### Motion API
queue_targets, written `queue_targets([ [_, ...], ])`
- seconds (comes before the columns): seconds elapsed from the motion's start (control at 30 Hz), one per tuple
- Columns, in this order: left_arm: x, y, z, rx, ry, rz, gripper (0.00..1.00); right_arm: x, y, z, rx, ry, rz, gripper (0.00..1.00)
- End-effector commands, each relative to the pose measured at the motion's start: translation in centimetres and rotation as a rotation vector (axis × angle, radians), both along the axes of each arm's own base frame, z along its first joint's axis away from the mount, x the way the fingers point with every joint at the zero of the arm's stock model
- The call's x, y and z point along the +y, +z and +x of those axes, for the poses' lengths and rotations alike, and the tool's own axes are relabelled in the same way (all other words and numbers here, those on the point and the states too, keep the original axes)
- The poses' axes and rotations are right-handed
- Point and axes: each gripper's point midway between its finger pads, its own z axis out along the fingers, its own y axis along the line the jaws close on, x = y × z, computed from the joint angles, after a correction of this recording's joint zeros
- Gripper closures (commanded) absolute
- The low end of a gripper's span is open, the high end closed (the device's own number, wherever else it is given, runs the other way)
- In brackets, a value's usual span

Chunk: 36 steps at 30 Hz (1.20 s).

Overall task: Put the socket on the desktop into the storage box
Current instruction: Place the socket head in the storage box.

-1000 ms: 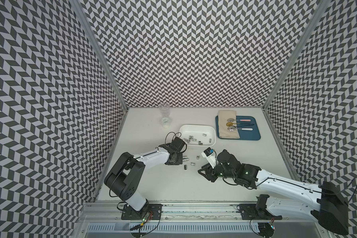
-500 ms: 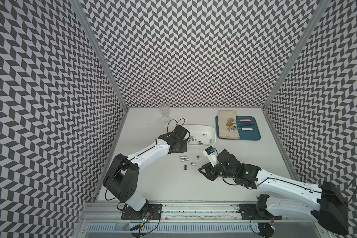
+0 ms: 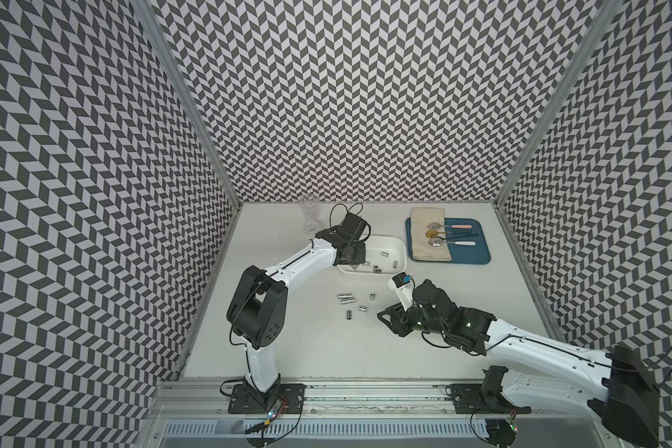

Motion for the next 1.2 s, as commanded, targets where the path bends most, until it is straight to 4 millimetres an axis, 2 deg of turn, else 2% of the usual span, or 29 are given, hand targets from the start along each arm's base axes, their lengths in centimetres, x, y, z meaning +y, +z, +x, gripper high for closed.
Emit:
queue_targets([
  [0.0, -0.5, 0.1, 1.1, 0.002, -0.024, 0.005, 0.93, -0.4, 0.5, 0.3, -0.012, -0.029, 0.013, 0.62],
  [0.3, -0.4, -3.2, 3.7, 0.039, -0.007, 0.036, 0.93, -1.0, 0.2, 0.2, 0.000, -0.052, 0.013, 0.62],
  [0.53, -0.2, -5.4, 4.3, 0.068, 0.000, 0.051, 0.90, -1.4, -0.3, 0.1, 0.014, -0.070, 0.009, 0.62],
  [0.63, -0.2, -5.9, 4.3, 0.078, -0.001, 0.053, 0.83, -1.4, -0.3, 0.1, 0.014, -0.071, 0.008, 0.62],
  [0.9, -0.4, -5.3, 4.3, 0.069, -0.002, 0.041, 0.69, -1.4, -0.5, 0.2, 0.016, -0.076, 0.005, 0.62],
  [1.07, -0.4, -4.1, 4.3, 0.048, -0.003, 0.030, 0.68, -1.4, -0.4, 0.2, 0.016, -0.082, 0.006, 0.62],
  [1.17, -0.4, -2.7, 4.2, 0.019, -0.007, 0.006, 0.68, -1.5, -0.1, 0.3, 0.011, -0.087, 0.006, 0.62],
])
